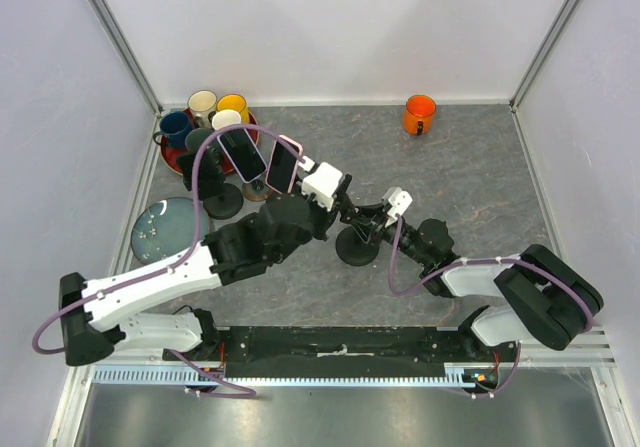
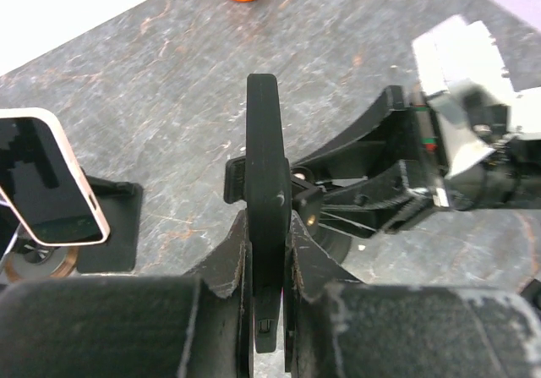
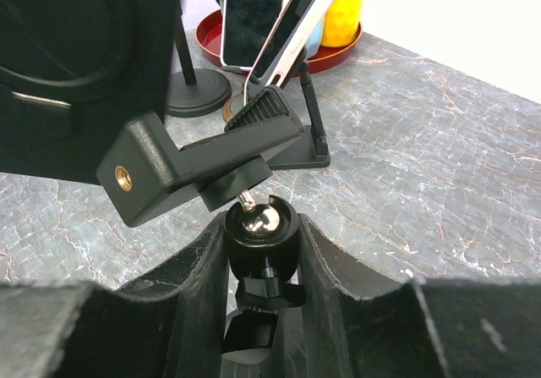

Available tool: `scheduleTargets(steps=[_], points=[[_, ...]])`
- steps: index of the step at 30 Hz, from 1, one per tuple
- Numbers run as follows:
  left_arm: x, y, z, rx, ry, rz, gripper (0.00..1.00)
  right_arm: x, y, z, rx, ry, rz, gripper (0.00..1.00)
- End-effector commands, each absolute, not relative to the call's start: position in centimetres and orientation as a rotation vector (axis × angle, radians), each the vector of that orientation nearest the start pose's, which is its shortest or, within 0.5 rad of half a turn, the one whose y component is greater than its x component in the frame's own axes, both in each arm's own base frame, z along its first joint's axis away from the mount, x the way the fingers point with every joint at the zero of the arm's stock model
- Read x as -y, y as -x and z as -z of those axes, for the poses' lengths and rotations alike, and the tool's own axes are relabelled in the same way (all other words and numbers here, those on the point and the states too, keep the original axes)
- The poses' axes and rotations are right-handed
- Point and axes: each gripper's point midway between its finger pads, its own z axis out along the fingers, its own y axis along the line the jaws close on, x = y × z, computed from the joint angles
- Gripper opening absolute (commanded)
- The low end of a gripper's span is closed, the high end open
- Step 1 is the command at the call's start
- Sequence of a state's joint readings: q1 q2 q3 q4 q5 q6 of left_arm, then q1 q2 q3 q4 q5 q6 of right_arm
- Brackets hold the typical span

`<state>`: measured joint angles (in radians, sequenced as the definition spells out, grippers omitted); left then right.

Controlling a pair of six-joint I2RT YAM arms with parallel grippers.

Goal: Remove the phone from the phone stand

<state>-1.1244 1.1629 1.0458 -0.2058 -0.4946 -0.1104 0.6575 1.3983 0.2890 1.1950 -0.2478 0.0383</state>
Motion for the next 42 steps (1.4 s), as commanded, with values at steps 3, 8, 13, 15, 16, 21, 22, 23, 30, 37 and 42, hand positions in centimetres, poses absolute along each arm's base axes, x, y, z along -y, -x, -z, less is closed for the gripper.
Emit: scheduleTargets(steps=[3, 8, 13, 15, 16, 21, 22, 23, 30, 37, 42], points=[[29.7, -20.5, -30.6, -1.749, -0.595, 0.585, 0.02, -26.2, -28.5, -14.3, -1.467, 0.646, -0.674, 0.00], [24.8, -21.5, -30.0, -1.790, -0.437, 0.420, 0.02, -24.9, -29.6, -14.9, -1.485, 0.569, -0.602, 0.00], [22.1, -21.9, -27.8, -1.828, -0.387, 0.286, 0.02, -22.9, -31.3, -17.1, -1.480, 0.492, -0.530, 0.00], [21.9, -22.0, -27.0, -1.839, -0.385, 0.264, 0.02, -22.0, -32.2, -18.6, -1.462, 0.457, -0.497, 0.00], [21.8, -22.1, -26.3, -1.849, -0.388, 0.247, 0.02, -20.9, -33.1, -19.1, -1.460, 0.427, -0.467, 0.00], [21.7, -22.4, -24.4, -1.876, -0.400, 0.186, 0.02, -17.3, -37.4, -22.2, -1.428, 0.349, -0.327, 0.00], [21.7, -22.5, -24.0, -1.880, -0.407, 0.176, 0.02, -15.6, -38.6, -22.6, -1.425, 0.308, -0.292, 0.00], [21.7, -22.5, -23.7, -1.882, -0.408, 0.172, 0.02, -14.7, -39.4, -23.0, -1.419, 0.273, -0.283, 0.00], [22.0, -22.4, -21.3, -1.914, -0.422, 0.165, 0.02, -6.3, -46.6, -24.9, -1.335, 0.040, -0.193, 0.00], [23.3, -23.0, -20.5, -1.914, -0.456, 0.148, 0.02, 1.8, -51.8, -24.1, -1.309, -0.070, -0.097, 0.00], [25.1, -23.6, -20.5, -1.902, -0.488, 0.162, 0.02, 2.8, -53.9, -22.5, -1.373, -0.009, -0.019, 0.00]])
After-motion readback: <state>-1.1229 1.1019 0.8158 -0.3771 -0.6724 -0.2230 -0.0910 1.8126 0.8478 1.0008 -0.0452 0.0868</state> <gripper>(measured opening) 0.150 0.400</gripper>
